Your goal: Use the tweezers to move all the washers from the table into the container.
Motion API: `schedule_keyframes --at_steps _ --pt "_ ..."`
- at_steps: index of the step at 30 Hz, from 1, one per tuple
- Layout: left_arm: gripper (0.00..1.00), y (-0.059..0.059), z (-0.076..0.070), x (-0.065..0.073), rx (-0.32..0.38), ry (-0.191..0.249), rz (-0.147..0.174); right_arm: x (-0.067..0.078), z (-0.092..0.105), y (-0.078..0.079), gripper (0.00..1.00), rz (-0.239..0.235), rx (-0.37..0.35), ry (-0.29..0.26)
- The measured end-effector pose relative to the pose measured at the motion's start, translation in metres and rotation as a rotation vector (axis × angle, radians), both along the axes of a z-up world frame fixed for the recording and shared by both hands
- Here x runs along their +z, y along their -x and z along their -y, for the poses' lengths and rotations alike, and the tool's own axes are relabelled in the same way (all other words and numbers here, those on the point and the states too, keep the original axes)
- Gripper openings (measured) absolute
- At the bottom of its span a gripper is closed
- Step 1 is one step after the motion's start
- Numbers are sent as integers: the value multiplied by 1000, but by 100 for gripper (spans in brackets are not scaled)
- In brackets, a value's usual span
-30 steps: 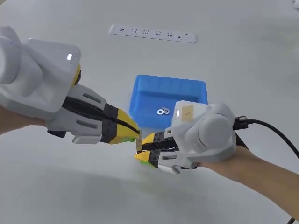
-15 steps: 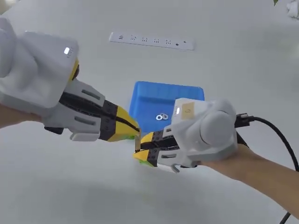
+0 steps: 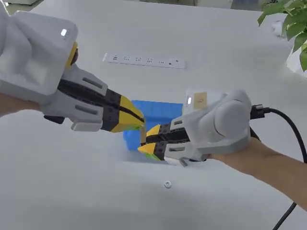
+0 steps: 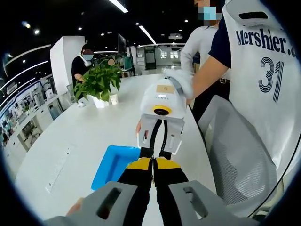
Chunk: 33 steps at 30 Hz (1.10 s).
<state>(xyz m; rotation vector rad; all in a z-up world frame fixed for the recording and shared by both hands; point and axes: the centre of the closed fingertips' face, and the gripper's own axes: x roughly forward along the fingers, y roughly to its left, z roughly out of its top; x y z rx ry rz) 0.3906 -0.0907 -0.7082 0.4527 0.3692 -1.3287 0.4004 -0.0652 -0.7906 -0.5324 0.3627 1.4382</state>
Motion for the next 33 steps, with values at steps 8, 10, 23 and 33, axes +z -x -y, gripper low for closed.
schedule_keyframes --at_steps 8,10,23,33 --pt "5 -15 10 10 -39 -6 32 11 9 -17 10 27 -37 -12" --pt "5 -21 11 12 -47 -7 35 13 11 -23 10 33 -49 -13" --pt "5 -48 13 1 -38 -5 22 3 14 -54 10 30 -87 -9" --pt "5 -63 14 -18 -14 -5 -7 -15 14 -69 10 5 -92 14"
